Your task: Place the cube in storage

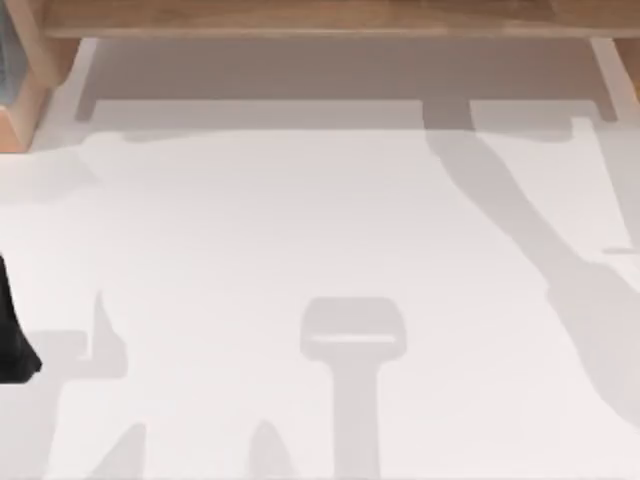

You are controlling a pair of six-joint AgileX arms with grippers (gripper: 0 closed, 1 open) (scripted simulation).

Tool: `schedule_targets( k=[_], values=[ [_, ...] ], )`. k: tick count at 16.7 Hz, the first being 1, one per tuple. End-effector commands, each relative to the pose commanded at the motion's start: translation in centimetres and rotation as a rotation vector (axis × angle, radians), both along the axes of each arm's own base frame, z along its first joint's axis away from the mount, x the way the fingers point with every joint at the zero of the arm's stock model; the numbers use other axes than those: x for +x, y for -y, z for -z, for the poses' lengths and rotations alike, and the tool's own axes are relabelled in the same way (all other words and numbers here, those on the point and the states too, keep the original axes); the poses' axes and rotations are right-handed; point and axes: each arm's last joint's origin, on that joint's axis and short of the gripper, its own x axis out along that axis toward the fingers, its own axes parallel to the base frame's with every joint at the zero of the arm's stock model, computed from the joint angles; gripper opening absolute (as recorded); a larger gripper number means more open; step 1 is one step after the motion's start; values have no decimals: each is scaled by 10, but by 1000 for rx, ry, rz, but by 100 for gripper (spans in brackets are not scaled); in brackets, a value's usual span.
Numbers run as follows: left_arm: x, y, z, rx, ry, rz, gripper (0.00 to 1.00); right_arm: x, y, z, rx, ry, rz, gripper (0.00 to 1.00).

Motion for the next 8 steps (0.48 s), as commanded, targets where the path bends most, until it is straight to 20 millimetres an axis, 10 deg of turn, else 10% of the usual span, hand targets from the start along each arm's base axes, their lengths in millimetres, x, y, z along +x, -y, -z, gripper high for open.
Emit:
schedule_targets(
  k=[8],
  values=[
    [0,0,0,0,0,0,100,45,1,1,1,2,0,100]
  ],
)
